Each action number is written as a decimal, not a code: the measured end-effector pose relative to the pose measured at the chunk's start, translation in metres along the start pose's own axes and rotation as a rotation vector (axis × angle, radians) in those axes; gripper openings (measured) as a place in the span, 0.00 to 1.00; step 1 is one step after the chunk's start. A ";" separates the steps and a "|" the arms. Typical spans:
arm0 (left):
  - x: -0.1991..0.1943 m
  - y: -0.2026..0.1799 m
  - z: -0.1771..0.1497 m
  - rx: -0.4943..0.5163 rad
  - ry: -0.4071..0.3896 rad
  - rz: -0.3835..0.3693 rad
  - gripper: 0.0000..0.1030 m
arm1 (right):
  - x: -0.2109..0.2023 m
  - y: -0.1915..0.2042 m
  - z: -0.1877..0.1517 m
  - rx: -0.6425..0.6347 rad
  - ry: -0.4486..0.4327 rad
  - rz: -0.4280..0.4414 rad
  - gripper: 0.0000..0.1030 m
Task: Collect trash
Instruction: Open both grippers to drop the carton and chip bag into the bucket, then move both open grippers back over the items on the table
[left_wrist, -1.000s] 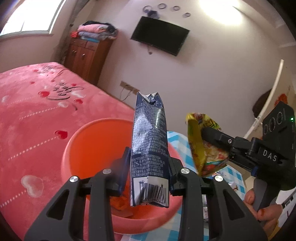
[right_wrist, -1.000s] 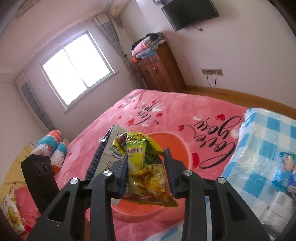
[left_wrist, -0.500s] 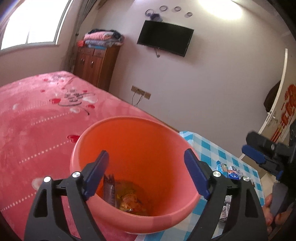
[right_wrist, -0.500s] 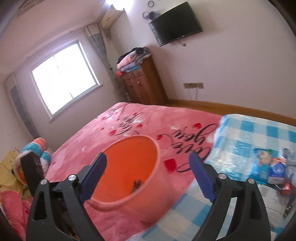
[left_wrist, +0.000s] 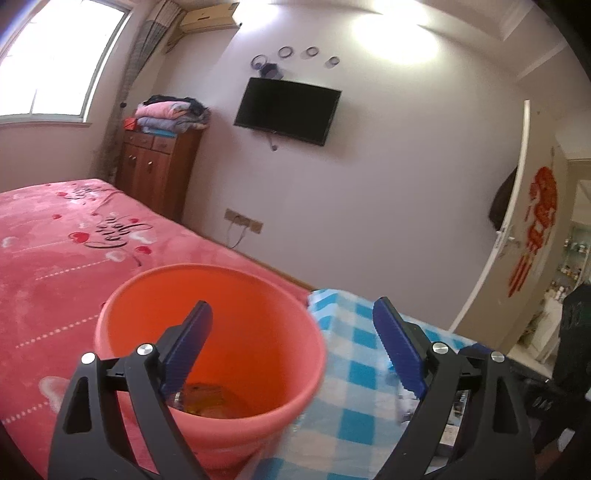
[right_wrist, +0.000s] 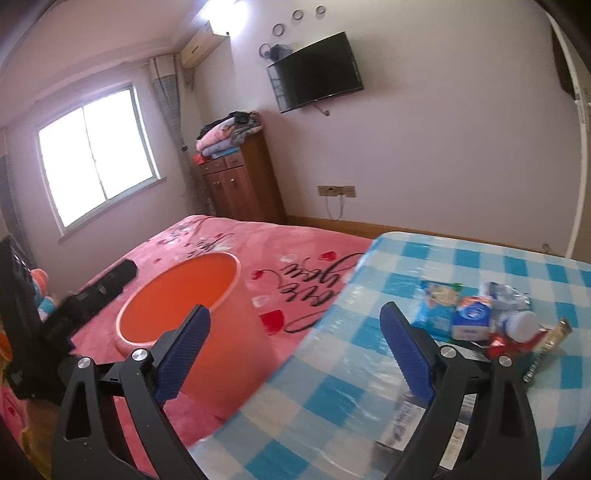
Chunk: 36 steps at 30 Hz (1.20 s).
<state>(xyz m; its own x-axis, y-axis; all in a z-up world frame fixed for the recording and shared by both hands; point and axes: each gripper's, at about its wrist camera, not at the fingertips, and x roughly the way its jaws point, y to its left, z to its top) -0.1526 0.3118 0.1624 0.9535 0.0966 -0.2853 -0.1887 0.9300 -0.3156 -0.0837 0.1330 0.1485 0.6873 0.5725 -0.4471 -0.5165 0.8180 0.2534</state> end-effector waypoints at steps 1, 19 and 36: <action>-0.001 -0.003 -0.002 0.004 -0.006 -0.006 0.86 | -0.003 -0.004 -0.003 0.004 -0.005 -0.007 0.89; -0.011 -0.062 -0.033 0.072 -0.030 -0.121 0.90 | -0.062 -0.063 -0.043 0.035 -0.148 -0.163 0.95; 0.008 -0.120 -0.068 0.203 0.113 -0.148 0.91 | -0.089 -0.115 -0.068 0.075 -0.183 -0.260 0.95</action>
<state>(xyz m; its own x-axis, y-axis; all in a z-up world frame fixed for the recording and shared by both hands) -0.1382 0.1764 0.1361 0.9328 -0.0750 -0.3526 0.0125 0.9843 -0.1763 -0.1204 -0.0156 0.1012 0.8751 0.3393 -0.3452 -0.2775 0.9360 0.2167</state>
